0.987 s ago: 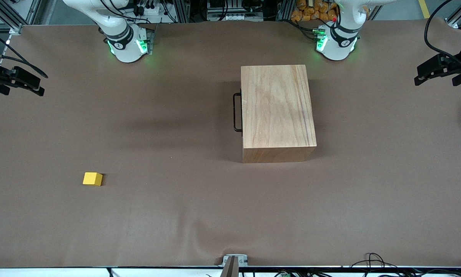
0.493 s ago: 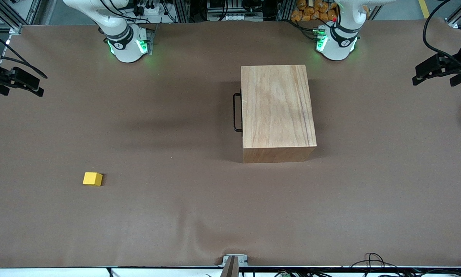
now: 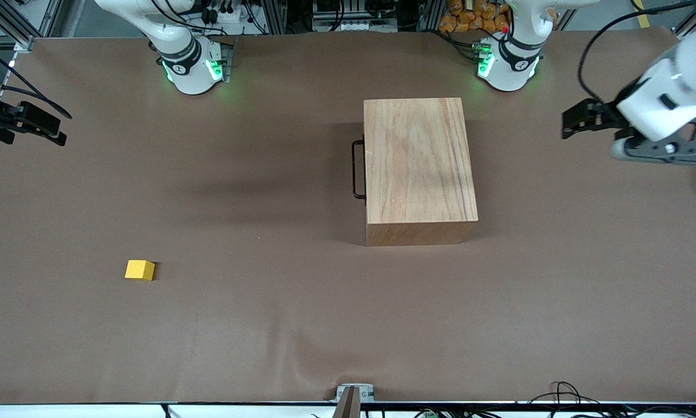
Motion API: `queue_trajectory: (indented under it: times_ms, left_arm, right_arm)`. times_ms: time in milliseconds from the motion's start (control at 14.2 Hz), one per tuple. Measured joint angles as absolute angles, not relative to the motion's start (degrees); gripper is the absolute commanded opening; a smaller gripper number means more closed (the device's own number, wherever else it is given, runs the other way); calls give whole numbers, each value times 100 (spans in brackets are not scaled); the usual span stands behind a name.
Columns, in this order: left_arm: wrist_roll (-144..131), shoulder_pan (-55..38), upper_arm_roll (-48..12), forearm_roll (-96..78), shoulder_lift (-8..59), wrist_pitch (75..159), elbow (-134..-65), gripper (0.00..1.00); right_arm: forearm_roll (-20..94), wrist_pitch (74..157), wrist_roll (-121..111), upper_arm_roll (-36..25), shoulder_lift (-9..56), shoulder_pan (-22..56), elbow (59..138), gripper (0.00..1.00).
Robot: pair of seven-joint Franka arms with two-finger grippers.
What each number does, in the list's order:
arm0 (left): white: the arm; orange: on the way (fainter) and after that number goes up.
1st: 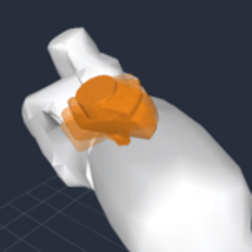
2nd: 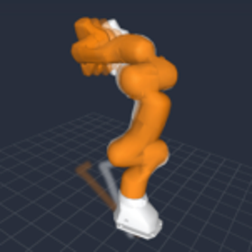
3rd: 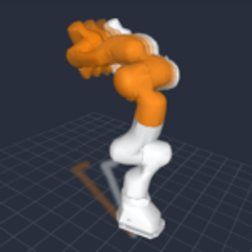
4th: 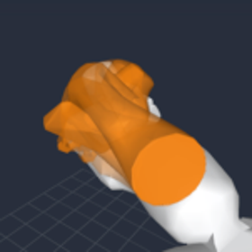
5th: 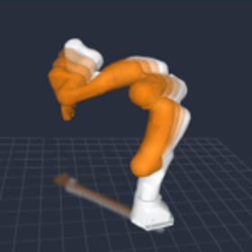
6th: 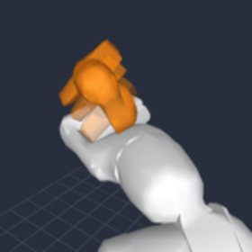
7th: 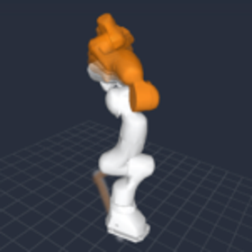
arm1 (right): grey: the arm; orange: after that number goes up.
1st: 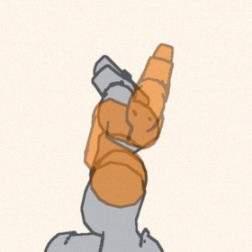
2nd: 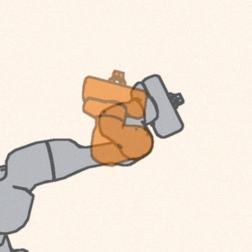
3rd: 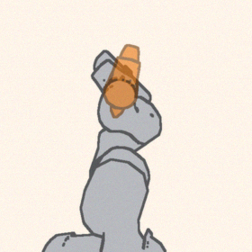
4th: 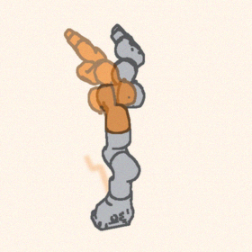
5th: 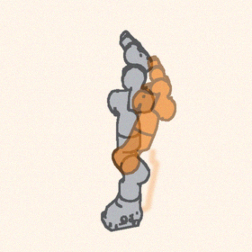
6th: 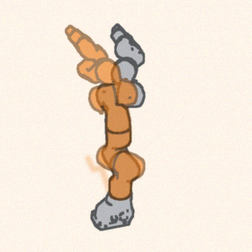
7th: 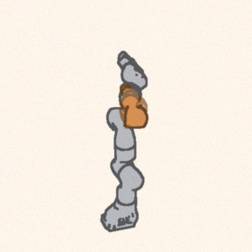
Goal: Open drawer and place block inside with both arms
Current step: 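Move the left gripper to the black drawer handle of the box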
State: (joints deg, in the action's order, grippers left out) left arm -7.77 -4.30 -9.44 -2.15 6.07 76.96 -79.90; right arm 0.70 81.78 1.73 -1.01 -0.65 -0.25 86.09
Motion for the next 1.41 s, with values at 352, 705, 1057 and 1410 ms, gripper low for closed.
queue_trajectory:
  times_ms: [352,705,1057,1410]
  left_arm:
    - [-2143,-1432,-1035,-224,947,8160,-7988,100]
    - [-3124,-2220,-1039,-224,1351,8671,-7974,100]
    - [-4740,-3169,-1031,-224,1930,9292,-7814,100]
    - [-5656,-3849,-969,-151,2583,10059,-7606,100]
  right_arm:
    - [70,8174,173,-104,-64,-25,8613,100]
    - [70,8169,173,-104,-63,-25,8615,100]
    - [70,8167,173,-105,-57,-25,8618,100]
    - [70,8180,173,-103,-32,-24,8715,100]
